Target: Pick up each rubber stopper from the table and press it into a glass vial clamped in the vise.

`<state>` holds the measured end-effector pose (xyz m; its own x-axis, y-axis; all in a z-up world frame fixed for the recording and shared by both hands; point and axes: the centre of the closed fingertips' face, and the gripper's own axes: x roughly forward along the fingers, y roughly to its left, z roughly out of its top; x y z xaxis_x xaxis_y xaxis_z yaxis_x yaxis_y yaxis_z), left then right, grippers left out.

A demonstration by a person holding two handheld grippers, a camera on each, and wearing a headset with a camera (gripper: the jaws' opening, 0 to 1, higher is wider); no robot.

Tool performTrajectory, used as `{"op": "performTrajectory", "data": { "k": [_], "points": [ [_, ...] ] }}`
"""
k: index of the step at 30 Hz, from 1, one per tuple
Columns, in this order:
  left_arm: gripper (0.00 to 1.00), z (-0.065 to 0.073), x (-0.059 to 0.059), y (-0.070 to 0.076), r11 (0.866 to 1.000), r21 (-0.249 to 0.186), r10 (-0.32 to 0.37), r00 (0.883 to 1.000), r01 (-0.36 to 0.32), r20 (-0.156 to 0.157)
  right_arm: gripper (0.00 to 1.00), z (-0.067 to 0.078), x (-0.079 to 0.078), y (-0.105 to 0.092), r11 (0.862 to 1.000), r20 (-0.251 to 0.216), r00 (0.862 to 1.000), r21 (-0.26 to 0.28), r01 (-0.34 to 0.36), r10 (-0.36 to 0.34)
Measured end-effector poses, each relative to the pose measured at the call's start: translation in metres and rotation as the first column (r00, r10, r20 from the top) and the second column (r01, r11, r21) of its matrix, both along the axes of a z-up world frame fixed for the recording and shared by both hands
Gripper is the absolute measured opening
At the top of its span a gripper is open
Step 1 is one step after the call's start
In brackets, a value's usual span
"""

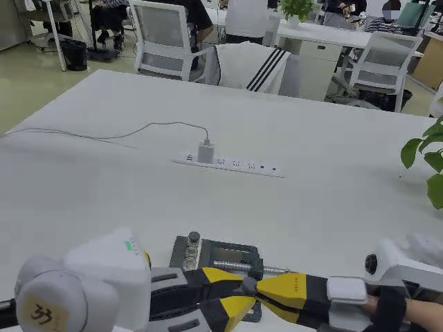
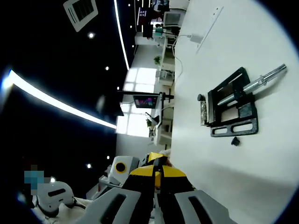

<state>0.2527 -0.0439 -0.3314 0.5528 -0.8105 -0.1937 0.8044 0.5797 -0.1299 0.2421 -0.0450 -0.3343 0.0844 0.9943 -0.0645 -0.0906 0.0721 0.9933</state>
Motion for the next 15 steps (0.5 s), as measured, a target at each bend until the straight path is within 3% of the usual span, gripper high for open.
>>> {"op": "performTrajectory", "data": {
  "k": [15],
  "points": [
    [0.05,-0.0038,-0.0084,-0.0032,0.999,0.001,-0.038,0.999,0.038,-0.02,0.0,-0.0035,-0.0071,-0.0016,0.999,-0.007,0.999,-0.01,-0.043,0.043]
  ]
}}
